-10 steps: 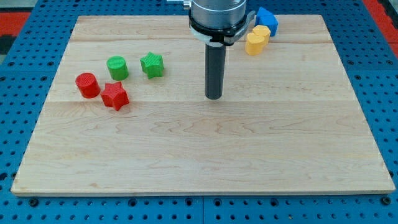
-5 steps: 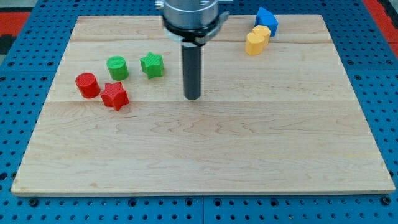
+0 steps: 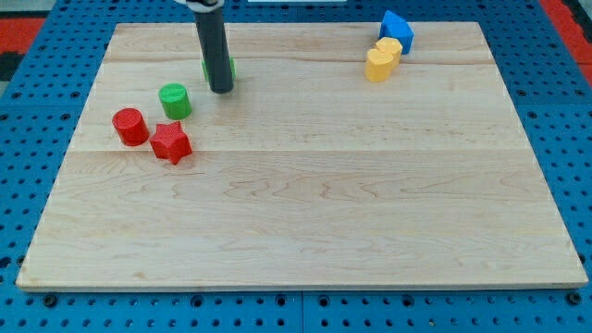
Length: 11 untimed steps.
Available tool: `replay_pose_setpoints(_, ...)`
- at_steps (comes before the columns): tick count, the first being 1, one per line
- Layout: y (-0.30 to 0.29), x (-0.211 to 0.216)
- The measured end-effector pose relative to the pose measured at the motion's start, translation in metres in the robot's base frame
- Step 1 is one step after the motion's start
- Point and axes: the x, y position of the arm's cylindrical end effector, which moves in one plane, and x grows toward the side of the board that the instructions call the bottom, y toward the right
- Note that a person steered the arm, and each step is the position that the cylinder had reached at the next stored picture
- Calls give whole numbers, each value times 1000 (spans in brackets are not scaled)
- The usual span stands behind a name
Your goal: Push the green blocks towards the top left of the board
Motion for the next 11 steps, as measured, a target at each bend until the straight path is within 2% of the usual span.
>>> replay_pose_setpoints(1, -16, -44)
replay_pose_setpoints(2, -25, -28)
replay_pose_setpoints(3, -21, 58)
replay_pose_setpoints(4, -50, 94)
replay_pose_setpoints(5, -77, 60)
replay_pose_setpoints(6, -78, 44)
replay_pose_setpoints(7, -78, 76)
replay_pose_setpoints(9, -68, 32)
replay_pose_setpoints(11, -43, 20)
